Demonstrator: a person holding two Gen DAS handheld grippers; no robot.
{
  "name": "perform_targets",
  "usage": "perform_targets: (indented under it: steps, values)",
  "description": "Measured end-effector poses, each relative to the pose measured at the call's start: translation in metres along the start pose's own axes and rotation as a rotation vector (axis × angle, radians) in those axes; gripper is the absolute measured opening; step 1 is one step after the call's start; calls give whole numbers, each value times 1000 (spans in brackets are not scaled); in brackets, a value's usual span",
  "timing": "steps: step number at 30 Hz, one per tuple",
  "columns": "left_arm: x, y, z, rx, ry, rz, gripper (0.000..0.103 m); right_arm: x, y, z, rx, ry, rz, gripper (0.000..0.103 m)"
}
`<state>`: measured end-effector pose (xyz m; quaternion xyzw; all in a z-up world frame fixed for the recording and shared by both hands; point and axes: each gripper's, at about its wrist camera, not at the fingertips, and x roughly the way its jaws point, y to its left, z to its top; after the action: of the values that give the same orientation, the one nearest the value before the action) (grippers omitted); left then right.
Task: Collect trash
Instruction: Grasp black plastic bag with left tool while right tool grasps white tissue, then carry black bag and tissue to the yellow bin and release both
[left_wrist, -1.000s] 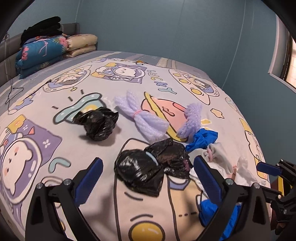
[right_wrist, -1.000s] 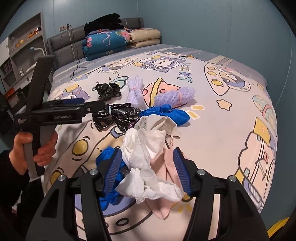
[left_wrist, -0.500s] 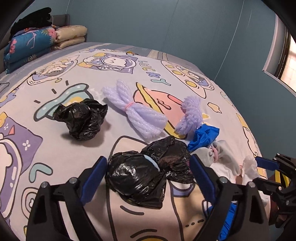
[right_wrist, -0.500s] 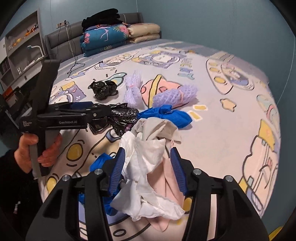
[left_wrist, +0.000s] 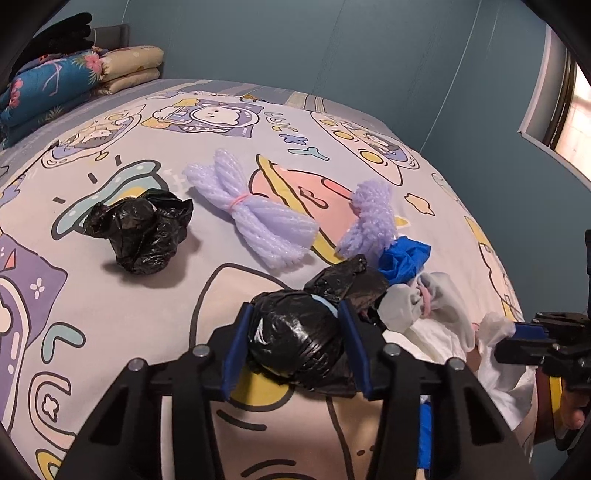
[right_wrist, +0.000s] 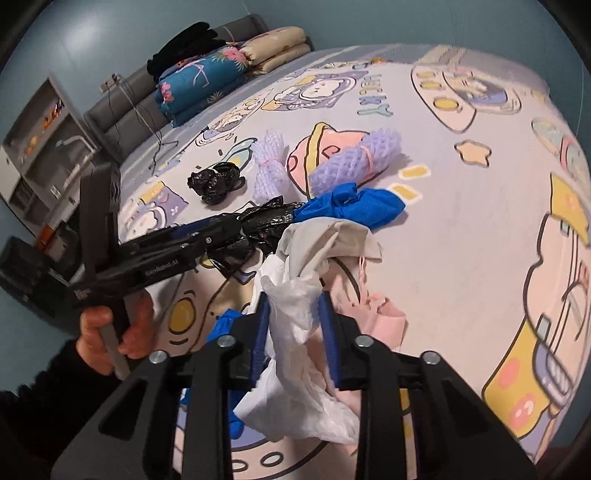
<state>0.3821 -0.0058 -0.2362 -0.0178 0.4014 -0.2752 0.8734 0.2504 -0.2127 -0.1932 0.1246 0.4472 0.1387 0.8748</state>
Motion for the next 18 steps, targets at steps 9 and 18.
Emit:
perform_targets:
  steps: [9,18]
  values:
    - [-11,6,2,-49,-19,-20,39,-14,-17,0,89,-29,80,4]
    - [-41,6,3,-78,-65,-23,39,-47,-16,6,90,-108,129,4]
